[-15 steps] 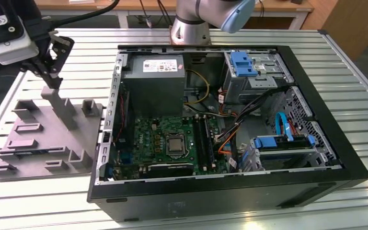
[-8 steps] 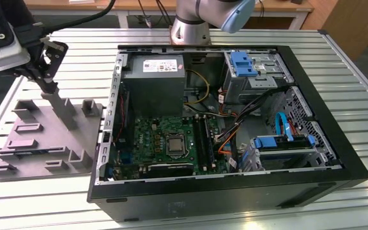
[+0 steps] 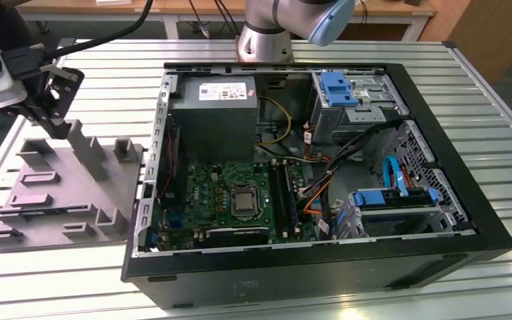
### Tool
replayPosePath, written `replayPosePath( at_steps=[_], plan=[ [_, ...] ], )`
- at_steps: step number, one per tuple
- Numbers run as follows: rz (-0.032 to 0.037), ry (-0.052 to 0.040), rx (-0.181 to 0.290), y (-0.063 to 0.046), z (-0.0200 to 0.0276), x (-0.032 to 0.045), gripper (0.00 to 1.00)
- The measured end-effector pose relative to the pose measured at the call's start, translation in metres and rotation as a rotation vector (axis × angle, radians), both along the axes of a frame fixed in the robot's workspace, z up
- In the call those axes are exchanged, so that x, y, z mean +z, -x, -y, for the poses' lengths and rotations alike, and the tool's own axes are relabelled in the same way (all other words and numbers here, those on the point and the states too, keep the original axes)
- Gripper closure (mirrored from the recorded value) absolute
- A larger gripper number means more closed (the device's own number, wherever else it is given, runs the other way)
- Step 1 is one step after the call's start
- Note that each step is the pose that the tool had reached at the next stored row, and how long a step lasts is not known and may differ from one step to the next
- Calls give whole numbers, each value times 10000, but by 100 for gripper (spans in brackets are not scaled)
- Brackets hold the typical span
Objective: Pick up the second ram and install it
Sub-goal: 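Reach for the second ram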
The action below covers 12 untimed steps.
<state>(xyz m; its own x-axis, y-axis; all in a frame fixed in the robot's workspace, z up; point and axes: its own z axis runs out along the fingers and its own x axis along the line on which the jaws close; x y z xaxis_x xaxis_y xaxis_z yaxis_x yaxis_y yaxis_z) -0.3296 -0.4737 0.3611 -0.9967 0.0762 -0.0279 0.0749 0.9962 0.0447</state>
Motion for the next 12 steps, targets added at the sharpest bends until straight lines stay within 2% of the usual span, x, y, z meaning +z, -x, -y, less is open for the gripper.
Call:
replayPosePath(
  at_steps=[12],
  plan=[
    [-1, 1, 0, 120, 140, -92, 89]
  ],
)
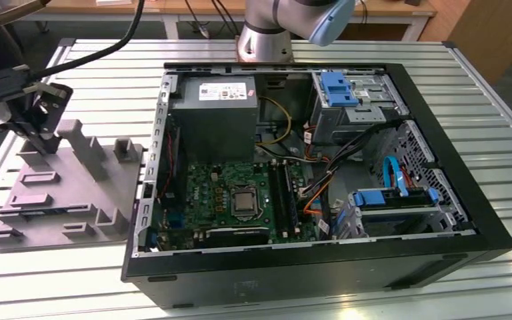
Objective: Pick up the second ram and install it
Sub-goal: 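Reach for the second ram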
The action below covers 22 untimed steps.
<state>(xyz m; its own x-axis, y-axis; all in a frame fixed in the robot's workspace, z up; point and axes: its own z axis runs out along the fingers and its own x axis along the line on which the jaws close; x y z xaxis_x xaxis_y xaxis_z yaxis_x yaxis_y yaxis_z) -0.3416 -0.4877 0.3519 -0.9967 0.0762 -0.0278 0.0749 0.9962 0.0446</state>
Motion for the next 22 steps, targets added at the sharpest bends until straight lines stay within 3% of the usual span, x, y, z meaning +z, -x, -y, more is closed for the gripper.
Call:
replayPosePath(
  at_steps=[10, 22],
  plan=[
    [1, -1, 0, 189, 74, -105, 89],
    [2, -2, 0, 375, 105, -261, 89]
  ],
)
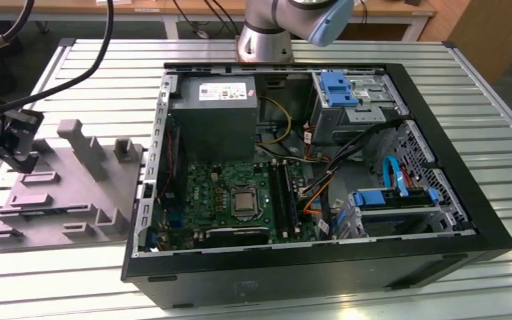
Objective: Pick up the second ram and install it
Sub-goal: 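Reach for the second ram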
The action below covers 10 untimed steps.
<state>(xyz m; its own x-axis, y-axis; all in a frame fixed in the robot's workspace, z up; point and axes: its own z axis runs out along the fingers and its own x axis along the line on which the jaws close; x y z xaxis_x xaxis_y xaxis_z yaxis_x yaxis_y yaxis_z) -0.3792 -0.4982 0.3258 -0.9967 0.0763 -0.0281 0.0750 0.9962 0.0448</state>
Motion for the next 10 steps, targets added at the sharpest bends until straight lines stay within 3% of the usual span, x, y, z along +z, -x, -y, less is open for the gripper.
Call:
replayPosePath(
  at_steps=[10],
  plan=[
    [-1, 1, 1, 162, 6, -179, 89]
  ],
)
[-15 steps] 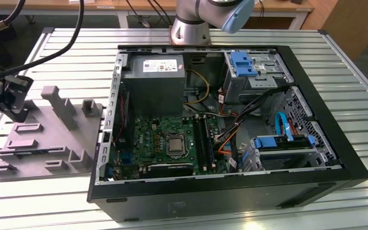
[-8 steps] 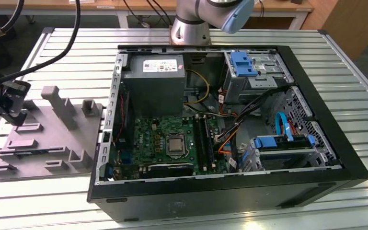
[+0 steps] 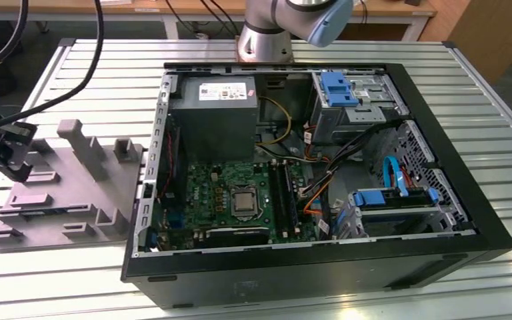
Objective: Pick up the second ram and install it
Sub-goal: 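Reach for the second ram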
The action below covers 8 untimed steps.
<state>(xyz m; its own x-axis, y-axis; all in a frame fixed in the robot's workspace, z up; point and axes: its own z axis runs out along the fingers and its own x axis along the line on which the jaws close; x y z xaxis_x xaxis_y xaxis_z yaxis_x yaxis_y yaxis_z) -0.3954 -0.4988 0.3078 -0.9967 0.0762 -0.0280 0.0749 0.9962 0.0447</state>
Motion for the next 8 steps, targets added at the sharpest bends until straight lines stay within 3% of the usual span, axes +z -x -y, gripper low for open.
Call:
replayPosePath(
  at_steps=[8],
  plan=[
    [0, 1, 0, 79, 3, -147, 89]
  ],
)
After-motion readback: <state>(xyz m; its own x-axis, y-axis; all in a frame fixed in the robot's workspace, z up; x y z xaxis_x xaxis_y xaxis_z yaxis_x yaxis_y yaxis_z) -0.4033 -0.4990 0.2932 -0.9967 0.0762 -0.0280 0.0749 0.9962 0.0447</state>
